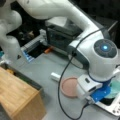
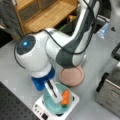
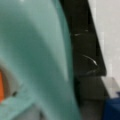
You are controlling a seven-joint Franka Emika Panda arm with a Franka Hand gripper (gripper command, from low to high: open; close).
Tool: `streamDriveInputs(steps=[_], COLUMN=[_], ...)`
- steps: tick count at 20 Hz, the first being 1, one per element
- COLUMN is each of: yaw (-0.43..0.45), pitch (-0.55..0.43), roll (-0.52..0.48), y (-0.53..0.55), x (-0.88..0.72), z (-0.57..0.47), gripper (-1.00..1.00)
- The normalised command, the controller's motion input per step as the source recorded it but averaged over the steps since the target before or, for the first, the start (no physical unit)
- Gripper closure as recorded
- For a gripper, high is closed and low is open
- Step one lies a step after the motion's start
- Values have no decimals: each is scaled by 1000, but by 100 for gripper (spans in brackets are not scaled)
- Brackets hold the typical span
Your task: Pick up the pan. Place the pan on the table. Pick up the bowl. Place the bowl on the stove.
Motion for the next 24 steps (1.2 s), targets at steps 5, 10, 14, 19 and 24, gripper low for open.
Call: streamDriveInputs(steps=[5, 10, 14, 19, 24], yaw=[53, 85, 115, 137, 164], pitch=[-211, -221, -226, -229, -224], roll=[-298, -260, -244, -234, -225], y=[29, -90, -178, -235, -199], x=[-343, -400, -425, -426, -424], z=[-219, -234, -237, -245, -240], gripper=[100, 100, 100, -100, -100])
